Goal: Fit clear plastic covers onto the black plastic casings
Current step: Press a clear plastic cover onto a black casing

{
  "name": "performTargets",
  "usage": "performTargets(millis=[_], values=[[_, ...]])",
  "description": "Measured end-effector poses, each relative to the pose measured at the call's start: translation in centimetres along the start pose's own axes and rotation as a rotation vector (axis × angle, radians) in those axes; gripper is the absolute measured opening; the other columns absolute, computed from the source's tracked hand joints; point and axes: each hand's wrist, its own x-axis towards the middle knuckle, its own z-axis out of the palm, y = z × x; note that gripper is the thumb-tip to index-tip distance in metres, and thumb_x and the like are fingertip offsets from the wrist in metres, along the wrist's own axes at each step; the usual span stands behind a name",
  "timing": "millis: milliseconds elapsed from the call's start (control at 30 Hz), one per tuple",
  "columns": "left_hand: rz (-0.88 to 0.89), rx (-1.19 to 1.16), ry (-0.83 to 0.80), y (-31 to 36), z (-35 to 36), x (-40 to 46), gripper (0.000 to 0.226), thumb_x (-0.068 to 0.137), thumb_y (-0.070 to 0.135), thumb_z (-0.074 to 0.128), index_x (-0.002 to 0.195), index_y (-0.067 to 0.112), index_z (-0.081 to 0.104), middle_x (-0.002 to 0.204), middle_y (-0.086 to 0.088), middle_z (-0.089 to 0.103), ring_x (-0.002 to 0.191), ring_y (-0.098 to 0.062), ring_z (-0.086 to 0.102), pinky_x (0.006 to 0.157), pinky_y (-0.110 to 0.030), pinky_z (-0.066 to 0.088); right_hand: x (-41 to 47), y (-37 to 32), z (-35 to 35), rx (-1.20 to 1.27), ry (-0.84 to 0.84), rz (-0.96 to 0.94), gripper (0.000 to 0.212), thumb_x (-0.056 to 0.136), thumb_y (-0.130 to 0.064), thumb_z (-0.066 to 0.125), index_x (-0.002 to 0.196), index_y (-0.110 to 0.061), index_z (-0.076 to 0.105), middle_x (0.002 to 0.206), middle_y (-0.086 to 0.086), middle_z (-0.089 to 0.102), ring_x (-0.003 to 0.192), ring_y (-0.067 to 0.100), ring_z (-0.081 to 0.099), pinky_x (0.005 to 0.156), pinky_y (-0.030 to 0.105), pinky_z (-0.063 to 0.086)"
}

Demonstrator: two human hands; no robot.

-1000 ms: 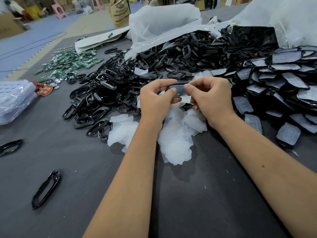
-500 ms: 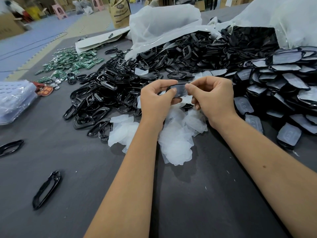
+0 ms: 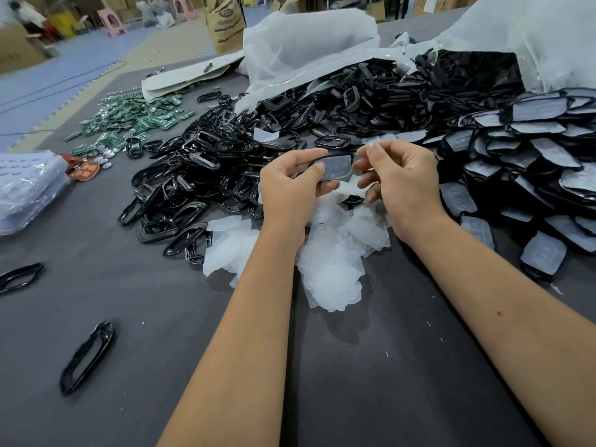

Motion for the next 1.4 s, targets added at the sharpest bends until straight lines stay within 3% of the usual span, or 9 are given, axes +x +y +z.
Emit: performTargets(millis=[167,267,533,867,1167,1400], values=[[0.000,-0.010,-0.016,0.08,-0.06,-0.06,0.021,0.096,-0.006,0.062,0.098,0.009,0.077,0.093,-0.019,0.076,0.068,-0.026,0.074,0.071,-0.032,0.062,-0.21,-0.08,0.12,-0.051,-0.106,-0.017,0.002,0.095,-0.016,0.073,0.097,-0.016,0.073,0.073,0.001,0.075,0.059,0.018,0.070,0.045,0.025,0.047],[0.001,-0.015,-0.036,0.11,-0.10,-0.12,0.018,0.097,-0.004,0.062,0.100,0.006,0.077,0.091,-0.017,0.077,0.071,-0.026,0.075,0.071,-0.033,0.063,-0.29,-0.15,0.08,-0.077,-0.112,-0.038,0.010,0.091,-0.013,0.078,0.100,-0.015,0.072,0.074,0.002,0.077,0.057,0.017,0.070,0.046,0.023,0.047],[0.031,-0.017,-0.102,0.14,-0.02,-0.38,0.017,0.090,-0.007,0.070,0.100,0.006,0.076,0.099,-0.022,0.076,0.081,-0.027,0.076,0.071,-0.031,0.061,-0.56,-0.43,0.15,-0.077,-0.075,-0.053,0.010,0.090,-0.011,0.078,0.090,-0.018,0.071,0.070,0.001,0.075,0.052,0.015,0.067,0.043,0.022,0.046],[0.055,0.023,-0.098,-0.06,0.13,-0.36,0.020,0.089,-0.009,0.069,0.097,0.008,0.076,0.095,-0.016,0.076,0.075,-0.026,0.077,0.067,-0.028,0.061,-0.43,-0.49,0.15,-0.072,-0.091,-0.030,0.009,0.092,-0.012,0.076,0.087,-0.017,0.072,0.068,0.001,0.073,0.056,0.016,0.068,0.045,0.023,0.047],[0.076,0.024,-0.116,-0.11,0.27,-0.39,0.022,0.087,-0.011,0.071,0.095,0.009,0.077,0.093,-0.010,0.076,0.078,-0.029,0.077,0.068,-0.030,0.062,-0.55,-0.83,0.04,-0.044,-0.099,-0.014,0.016,0.092,0.002,0.069,0.086,-0.014,0.071,0.070,0.004,0.071,0.056,0.014,0.066,0.043,0.022,0.046],[0.068,-0.027,-0.156,-0.17,0.38,-0.53,0.019,0.088,-0.012,0.070,0.095,0.005,0.075,0.090,-0.013,0.078,0.077,-0.031,0.078,0.069,-0.031,0.063,-0.62,-0.94,-0.04,-0.059,-0.108,-0.035,0.012,0.088,-0.002,0.076,0.087,-0.013,0.073,0.070,0.001,0.070,0.055,0.011,0.062,0.047,0.022,0.047]])
